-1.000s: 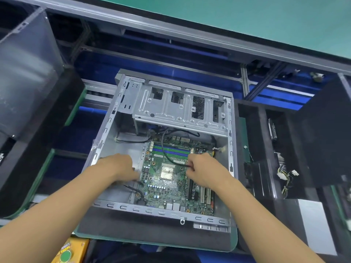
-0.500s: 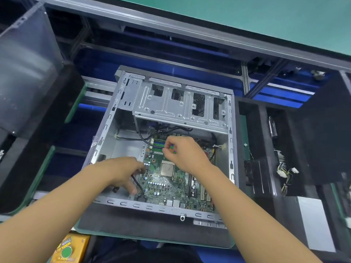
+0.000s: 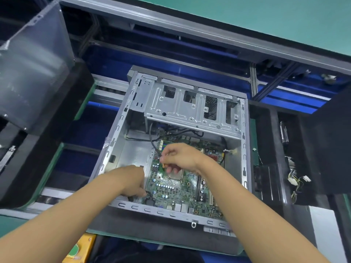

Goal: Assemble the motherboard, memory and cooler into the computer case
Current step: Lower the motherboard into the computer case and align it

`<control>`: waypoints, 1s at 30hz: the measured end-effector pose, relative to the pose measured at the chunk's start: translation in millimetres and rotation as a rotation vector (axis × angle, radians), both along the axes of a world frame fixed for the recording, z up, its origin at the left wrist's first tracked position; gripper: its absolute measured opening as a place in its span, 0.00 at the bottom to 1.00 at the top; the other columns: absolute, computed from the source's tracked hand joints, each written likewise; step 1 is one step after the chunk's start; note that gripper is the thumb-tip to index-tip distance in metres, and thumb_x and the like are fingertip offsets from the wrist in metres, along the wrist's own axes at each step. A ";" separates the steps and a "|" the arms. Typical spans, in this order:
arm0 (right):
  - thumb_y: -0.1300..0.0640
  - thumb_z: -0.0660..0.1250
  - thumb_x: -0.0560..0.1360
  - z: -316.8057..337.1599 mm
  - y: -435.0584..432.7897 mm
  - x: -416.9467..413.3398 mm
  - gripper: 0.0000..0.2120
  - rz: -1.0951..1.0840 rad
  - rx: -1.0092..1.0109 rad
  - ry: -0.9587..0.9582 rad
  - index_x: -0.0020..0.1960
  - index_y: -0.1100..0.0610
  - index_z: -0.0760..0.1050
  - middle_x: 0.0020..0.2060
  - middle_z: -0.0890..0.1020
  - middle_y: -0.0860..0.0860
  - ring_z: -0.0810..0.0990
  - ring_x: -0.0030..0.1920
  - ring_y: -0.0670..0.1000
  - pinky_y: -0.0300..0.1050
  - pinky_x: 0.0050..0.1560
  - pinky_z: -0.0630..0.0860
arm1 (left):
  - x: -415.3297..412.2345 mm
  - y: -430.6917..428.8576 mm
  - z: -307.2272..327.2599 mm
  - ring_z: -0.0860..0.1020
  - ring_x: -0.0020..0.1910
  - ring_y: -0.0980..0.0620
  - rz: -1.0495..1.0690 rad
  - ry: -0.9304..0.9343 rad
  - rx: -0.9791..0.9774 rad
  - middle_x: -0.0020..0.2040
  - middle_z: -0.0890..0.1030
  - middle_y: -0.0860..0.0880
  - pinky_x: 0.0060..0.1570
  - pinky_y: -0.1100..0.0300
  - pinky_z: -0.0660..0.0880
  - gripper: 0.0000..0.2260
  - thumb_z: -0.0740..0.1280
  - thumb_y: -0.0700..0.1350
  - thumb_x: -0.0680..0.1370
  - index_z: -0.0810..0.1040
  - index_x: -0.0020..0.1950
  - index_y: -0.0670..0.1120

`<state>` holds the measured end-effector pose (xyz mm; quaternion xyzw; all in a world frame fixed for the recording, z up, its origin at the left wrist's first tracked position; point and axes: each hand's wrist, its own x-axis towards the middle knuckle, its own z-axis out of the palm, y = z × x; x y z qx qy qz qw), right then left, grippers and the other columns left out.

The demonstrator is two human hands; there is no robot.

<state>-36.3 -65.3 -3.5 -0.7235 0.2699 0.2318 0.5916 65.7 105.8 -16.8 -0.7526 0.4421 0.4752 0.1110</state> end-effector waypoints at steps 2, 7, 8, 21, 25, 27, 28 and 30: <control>0.62 0.68 0.80 -3.8 1.3 4.0 0.02 -0.129 -0.003 -0.095 0.49 0.58 0.77 0.38 0.83 0.54 0.83 0.33 0.47 0.42 0.38 0.81 | 2.9 -0.5 -1.0 0.78 0.30 0.60 0.009 0.020 -0.008 0.36 0.83 0.55 0.33 0.66 0.73 0.08 0.70 0.49 0.77 0.86 0.48 0.47; 0.54 0.71 0.79 -16.5 -0.3 10.9 0.04 0.067 -0.503 -0.199 0.47 0.54 0.79 0.50 0.79 0.50 0.79 0.44 0.48 0.42 0.51 0.75 | -1.4 1.7 -8.6 0.81 0.46 0.51 0.008 0.068 0.016 0.47 0.81 0.52 0.47 0.57 0.78 0.10 0.72 0.46 0.74 0.81 0.55 0.48; 0.54 0.70 0.79 -18.1 -0.7 10.0 0.04 0.100 -0.535 -0.184 0.47 0.53 0.78 0.49 0.78 0.49 0.77 0.42 0.45 0.40 0.48 0.72 | -1.2 3.4 -10.2 0.82 0.46 0.50 0.006 0.077 0.022 0.48 0.82 0.51 0.46 0.56 0.78 0.10 0.71 0.46 0.73 0.80 0.54 0.49; 0.57 0.69 0.79 -20.2 2.1 12.0 0.01 0.035 -0.371 -0.115 0.50 0.53 0.79 0.42 0.82 0.48 0.79 0.40 0.44 0.33 0.41 0.75 | 0.4 2.7 -7.4 0.74 0.34 0.56 -0.043 0.033 -0.064 0.34 0.76 0.55 0.34 0.60 0.71 0.07 0.67 0.47 0.78 0.83 0.51 0.49; 0.58 0.69 0.79 -18.2 -2.6 15.1 0.03 -0.074 -0.359 -0.121 0.52 0.54 0.78 0.45 0.85 0.53 0.81 0.43 0.49 0.39 0.45 0.77 | 0.6 2.9 -8.0 0.76 0.35 0.54 -0.036 0.032 -0.071 0.34 0.78 0.54 0.43 0.57 0.76 0.07 0.67 0.48 0.79 0.84 0.48 0.48; 0.58 0.69 0.79 -17.9 -1.2 16.1 0.05 -0.076 -0.336 -0.104 0.54 0.55 0.78 0.47 0.85 0.54 0.82 0.42 0.50 0.43 0.47 0.79 | 0.8 2.1 -6.8 0.78 0.37 0.53 -0.036 0.031 -0.064 0.37 0.81 0.53 0.45 0.55 0.79 0.08 0.67 0.48 0.78 0.85 0.49 0.48; 0.58 0.69 0.79 -18.0 0.5 16.3 0.05 -0.078 -0.308 -0.096 0.55 0.55 0.78 0.47 0.85 0.55 0.81 0.41 0.49 0.46 0.46 0.79 | 0.9 1.4 -6.4 0.79 0.39 0.53 -0.031 0.030 -0.062 0.39 0.82 0.52 0.47 0.54 0.79 0.08 0.67 0.48 0.78 0.85 0.49 0.48; 0.58 0.69 0.80 -18.7 3.2 16.5 0.05 -0.079 -0.269 -0.090 0.56 0.53 0.78 0.46 0.86 0.54 0.81 0.37 0.46 0.47 0.42 0.80 | 0.8 -0.1 -5.4 0.81 0.41 0.52 -0.018 0.022 -0.054 0.39 0.83 0.52 0.48 0.53 0.80 0.09 0.66 0.48 0.79 0.85 0.47 0.48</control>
